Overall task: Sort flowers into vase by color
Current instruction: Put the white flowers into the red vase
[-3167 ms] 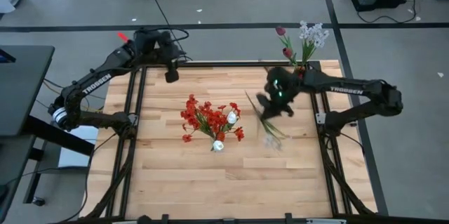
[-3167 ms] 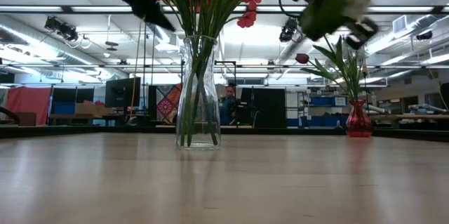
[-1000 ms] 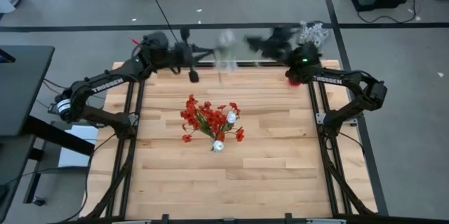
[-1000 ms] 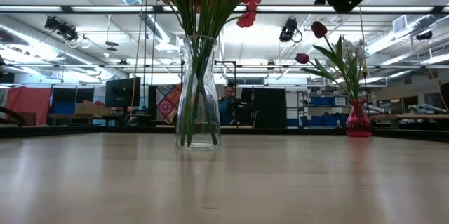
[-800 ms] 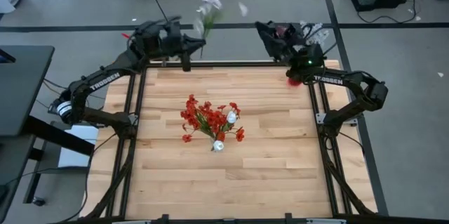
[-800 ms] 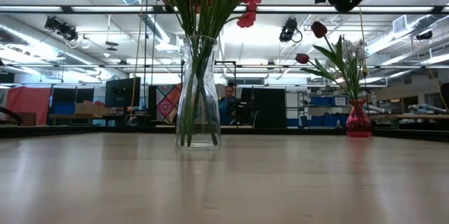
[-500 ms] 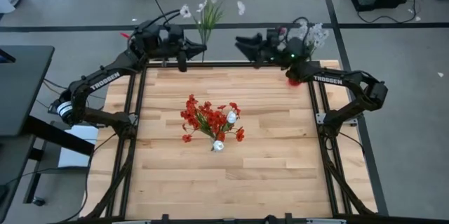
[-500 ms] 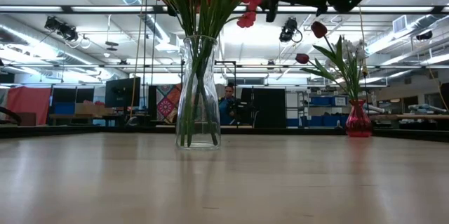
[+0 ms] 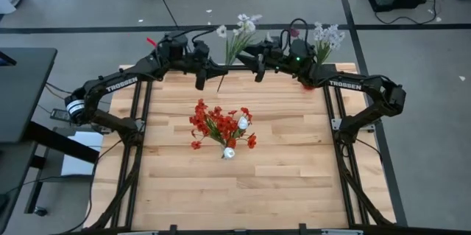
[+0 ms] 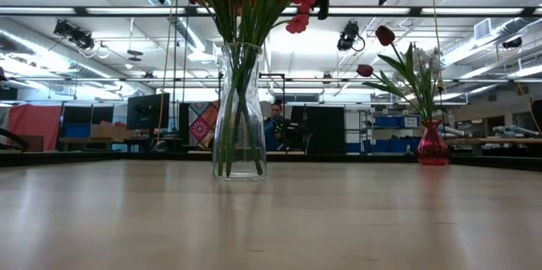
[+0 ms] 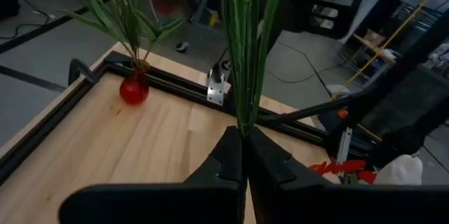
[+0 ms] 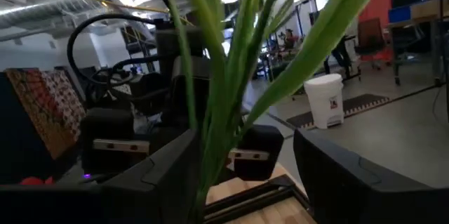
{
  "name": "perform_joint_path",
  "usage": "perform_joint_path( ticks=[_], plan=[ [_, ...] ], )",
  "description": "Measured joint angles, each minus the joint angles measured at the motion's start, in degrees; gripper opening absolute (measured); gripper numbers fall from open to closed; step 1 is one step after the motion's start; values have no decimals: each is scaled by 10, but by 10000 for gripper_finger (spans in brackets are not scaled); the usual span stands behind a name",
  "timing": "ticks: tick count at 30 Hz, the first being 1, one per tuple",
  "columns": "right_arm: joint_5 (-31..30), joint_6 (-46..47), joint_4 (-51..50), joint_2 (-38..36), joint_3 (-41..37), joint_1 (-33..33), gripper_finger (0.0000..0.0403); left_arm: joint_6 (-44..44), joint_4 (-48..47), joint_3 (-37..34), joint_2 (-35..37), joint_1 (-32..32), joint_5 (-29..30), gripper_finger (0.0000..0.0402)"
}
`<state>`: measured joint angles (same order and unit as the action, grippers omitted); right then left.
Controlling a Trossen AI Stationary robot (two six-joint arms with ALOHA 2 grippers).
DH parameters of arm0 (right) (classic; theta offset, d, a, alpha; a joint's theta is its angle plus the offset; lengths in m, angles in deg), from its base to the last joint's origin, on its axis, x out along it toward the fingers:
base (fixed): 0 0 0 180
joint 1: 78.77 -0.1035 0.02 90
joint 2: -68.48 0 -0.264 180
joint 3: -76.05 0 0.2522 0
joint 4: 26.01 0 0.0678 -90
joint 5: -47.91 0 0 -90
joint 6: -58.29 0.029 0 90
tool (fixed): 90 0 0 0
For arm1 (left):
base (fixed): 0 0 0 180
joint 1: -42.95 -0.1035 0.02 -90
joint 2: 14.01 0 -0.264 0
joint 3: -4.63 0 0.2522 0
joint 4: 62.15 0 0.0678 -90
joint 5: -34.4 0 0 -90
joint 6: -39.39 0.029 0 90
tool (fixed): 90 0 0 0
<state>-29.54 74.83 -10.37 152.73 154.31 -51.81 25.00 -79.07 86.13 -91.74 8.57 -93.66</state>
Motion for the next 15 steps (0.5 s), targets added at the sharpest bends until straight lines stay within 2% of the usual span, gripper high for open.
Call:
perform_joint_path(
  ticks=[6, 9, 15],
  plan=[
    [48, 20, 0, 0, 7, -3, 233, -9, 3, 0, 0, 6, 10, 8],
    [51, 23, 0, 0, 7, -17, 228, -19, 4, 0, 0, 8, 11, 8],
    [-8, 34, -4, 0, 7, -34, 218, -16, 4, 0, 0, 31, 11, 8]
  ],
)
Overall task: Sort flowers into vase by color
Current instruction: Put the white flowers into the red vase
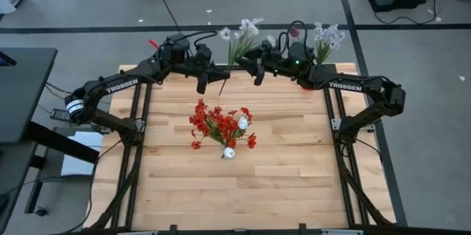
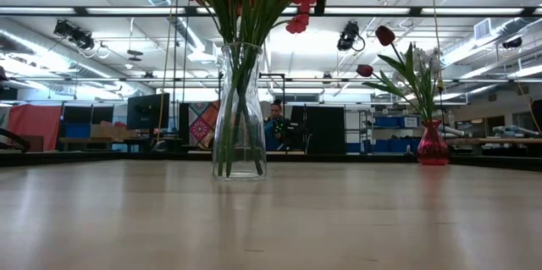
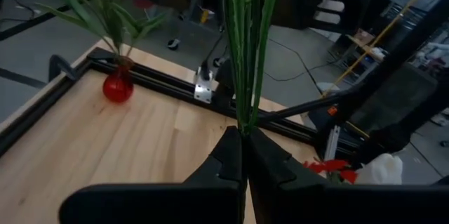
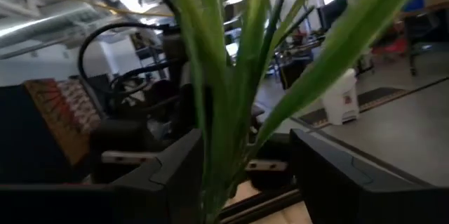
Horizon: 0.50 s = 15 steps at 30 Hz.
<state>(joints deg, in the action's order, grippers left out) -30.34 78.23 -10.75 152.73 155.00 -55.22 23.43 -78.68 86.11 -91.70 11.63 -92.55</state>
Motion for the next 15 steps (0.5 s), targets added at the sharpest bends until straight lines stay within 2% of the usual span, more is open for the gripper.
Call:
perform_joint_path(
  ticks=[10, 15],
  plan=[
    [31, -6, -5, 0, 0, -21, 189, 1, 0, 0, 0, 28, 17, 8],
    [28, -6, -5, 0, 0, -31, 135, 1, 0, 0, 0, 35, 17, 8]
  ],
)
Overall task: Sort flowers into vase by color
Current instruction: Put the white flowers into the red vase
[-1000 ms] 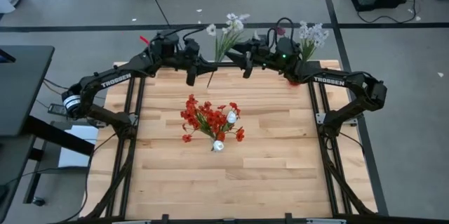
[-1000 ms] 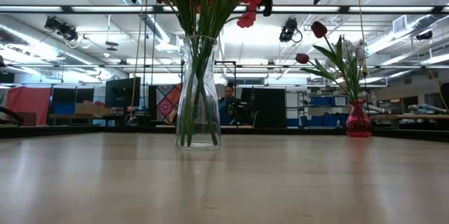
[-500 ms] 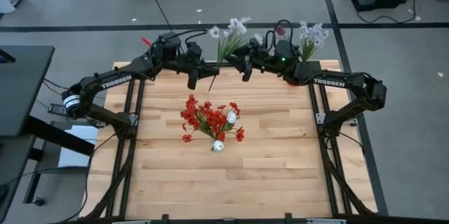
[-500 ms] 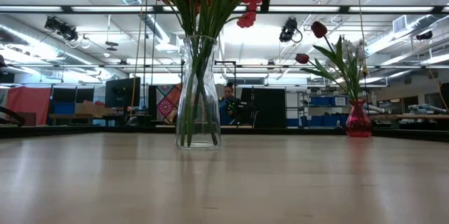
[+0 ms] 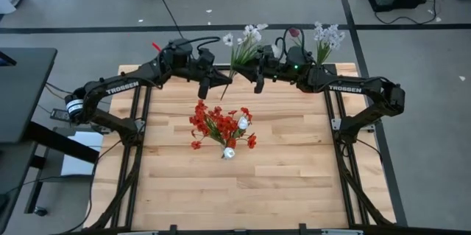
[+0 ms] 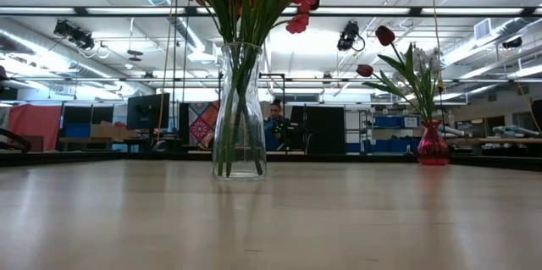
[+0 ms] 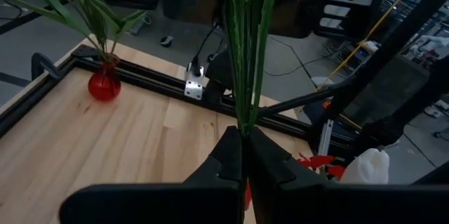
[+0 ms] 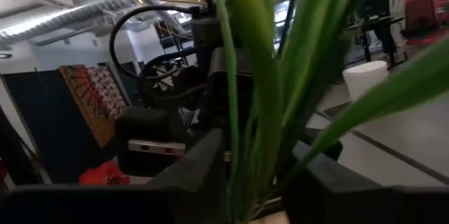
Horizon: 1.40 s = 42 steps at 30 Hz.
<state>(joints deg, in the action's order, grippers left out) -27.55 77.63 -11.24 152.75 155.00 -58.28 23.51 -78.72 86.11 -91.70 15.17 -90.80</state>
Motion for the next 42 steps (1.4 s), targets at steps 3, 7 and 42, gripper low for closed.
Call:
perform_joint_path(
  ticks=[3, 7, 42],
  plan=[
    [0, 4, 0, 0, 0, -2, 70, 0, -1, 0, 0, 4, 0, 8],
    [-18, 9, -5, 0, 0, -5, 15, 1, -1, 0, 0, 6, 7, 28],
    [-623, 39, -648, -413, -123, 61, 10, 52, -130, 0, 92, -184, 41, 187]
  ],
)
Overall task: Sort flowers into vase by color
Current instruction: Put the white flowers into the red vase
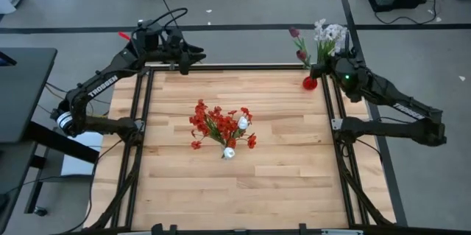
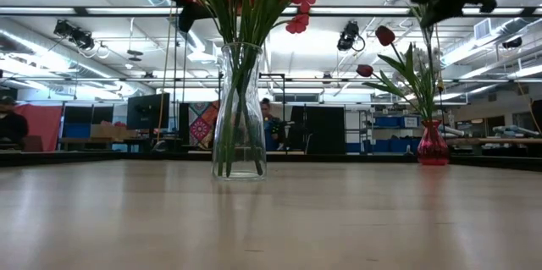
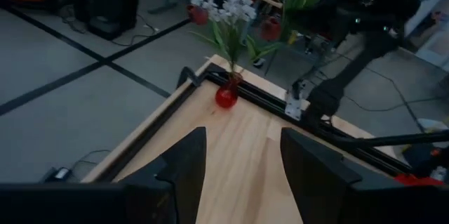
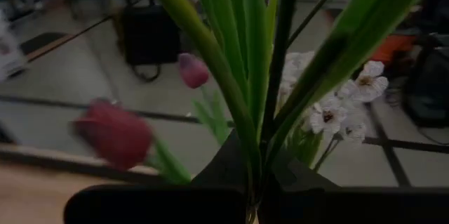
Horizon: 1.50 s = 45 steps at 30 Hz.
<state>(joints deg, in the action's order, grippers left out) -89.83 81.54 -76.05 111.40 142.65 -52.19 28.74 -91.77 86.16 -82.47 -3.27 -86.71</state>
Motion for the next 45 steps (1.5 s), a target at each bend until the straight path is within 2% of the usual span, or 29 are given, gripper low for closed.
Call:
perform_joint_path(
  ticks=[7, 13, 19, 26, 32, 36, 45],
  plan=[
    [4, -85, 204, 9, -112, 86, 10, 40, -20, 0, 0, -5, 2, 187],
    [46, -98, 243, 36, -160, 150, 10, 41, -53, 0, 0, -6, 21, 187],
    [54, -113, 319, 50, -198, 179, 10, 50, -64, 0, 0, -6, 32, 187],
    [41, -126, 336, 57, -215, 182, 10, 59, -64, 0, 0, -6, 46, 187],
    [52, -61, 280, 62, -216, 190, 10, 59, -65, 0, 0, -6, 46, 187],
    [68, -21, 241, 80, -216, 205, 24, 59, -65, 0, 0, -6, 46, 187],
    [69, -7, 238, 85, -217, 204, 69, 59, -72, 0, 0, -5, 46, 188]
  ],
)
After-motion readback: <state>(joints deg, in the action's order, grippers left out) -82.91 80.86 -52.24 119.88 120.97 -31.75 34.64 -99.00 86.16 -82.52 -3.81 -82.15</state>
